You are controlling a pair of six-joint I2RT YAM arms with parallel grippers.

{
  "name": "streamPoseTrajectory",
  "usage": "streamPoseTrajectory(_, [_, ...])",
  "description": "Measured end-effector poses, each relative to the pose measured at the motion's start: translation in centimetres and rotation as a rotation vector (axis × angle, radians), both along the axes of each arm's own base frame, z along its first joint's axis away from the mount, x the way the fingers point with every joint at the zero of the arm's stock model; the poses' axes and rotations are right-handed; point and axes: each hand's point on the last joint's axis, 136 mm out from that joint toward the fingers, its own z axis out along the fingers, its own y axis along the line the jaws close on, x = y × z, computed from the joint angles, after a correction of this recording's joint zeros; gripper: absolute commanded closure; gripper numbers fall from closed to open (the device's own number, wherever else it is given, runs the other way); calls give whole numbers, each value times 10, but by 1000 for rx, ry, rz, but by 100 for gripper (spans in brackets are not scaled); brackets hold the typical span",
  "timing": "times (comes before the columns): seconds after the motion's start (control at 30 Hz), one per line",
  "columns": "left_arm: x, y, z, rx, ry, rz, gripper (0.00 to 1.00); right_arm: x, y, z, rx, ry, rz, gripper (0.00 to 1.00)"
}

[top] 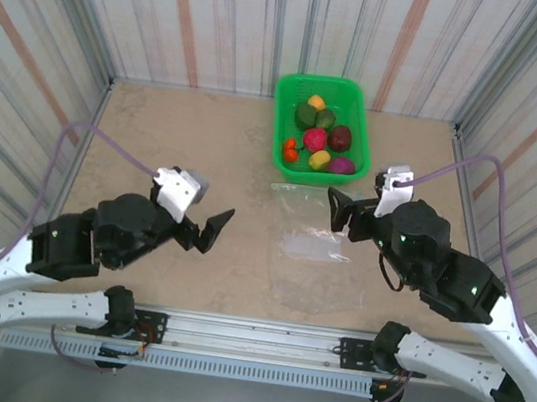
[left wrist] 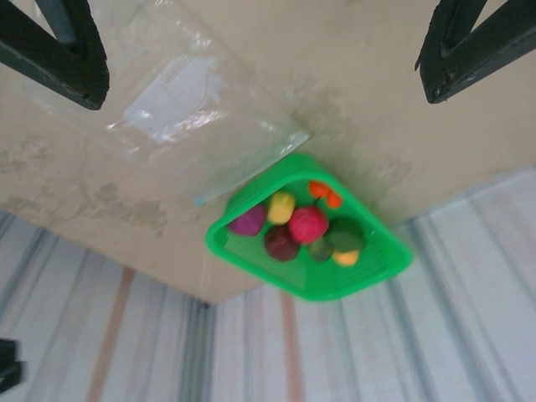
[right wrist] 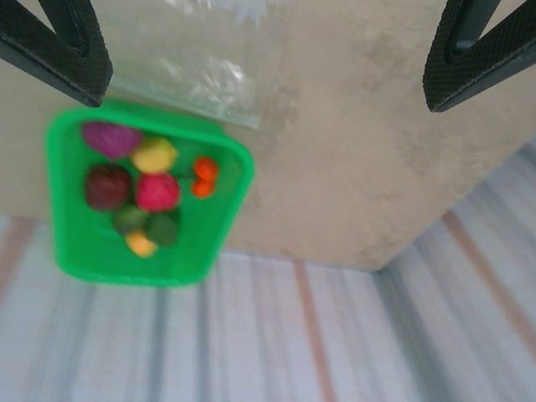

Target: Place the food in the zip-top bag and seal the zipper

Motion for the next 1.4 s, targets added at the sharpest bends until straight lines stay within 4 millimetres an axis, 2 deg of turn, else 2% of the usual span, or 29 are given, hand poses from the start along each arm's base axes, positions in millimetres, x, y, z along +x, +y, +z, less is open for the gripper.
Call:
streamPoseTrajectory(0.1, [15,29,-23,39,87,148,1,0,-23,-34,12,73,-59,1])
streamPoseTrajectory(0.17, [26,48,-45,29,157,235,1,0,-39,-61,2,142,-110,1])
streamPoseTrajectory(0.23, [35,62,-65,0,238,300,1,3,-39,-83,-10,202,-133,0])
streamPoseTrajectory(0.37, [51,74,-97,-75,405,381,1,8,-23,-154,-120,406,-125,3])
streamPoseTrajectory(0.5, [60,68,-126,-87,525,370,1,17,2,-218,-287,602,-120,8])
streamPoseTrajectory(0.57, [61,65,-135,-69,556,364,1,15,17,-249,-381,675,-99,8])
streamPoseTrajectory(0.63, [61,65,-137,-57,557,357,1,13,29,-271,-457,726,-84,8])
streamPoseTrajectory(0.73, [61,67,-137,-51,534,350,1,20,52,-287,-512,756,-76,7])
streamPoseTrajectory(0.87, [54,71,-140,-56,512,341,1,41,74,-294,-514,752,-95,5])
streamPoseTrajectory(1.07, [51,79,-124,-87,443,357,2,57,107,-305,-480,758,-63,5])
streamPoseTrajectory(1.2, [48,85,-113,-111,397,371,2,72,134,-305,-429,759,-34,7])
streamPoseTrajectory(1.3, [47,90,-109,-122,373,381,2,85,143,-306,-398,761,-37,10])
streamPoseTrajectory(1.4, [46,92,-109,-128,362,385,2,96,138,-316,-373,790,-53,17])
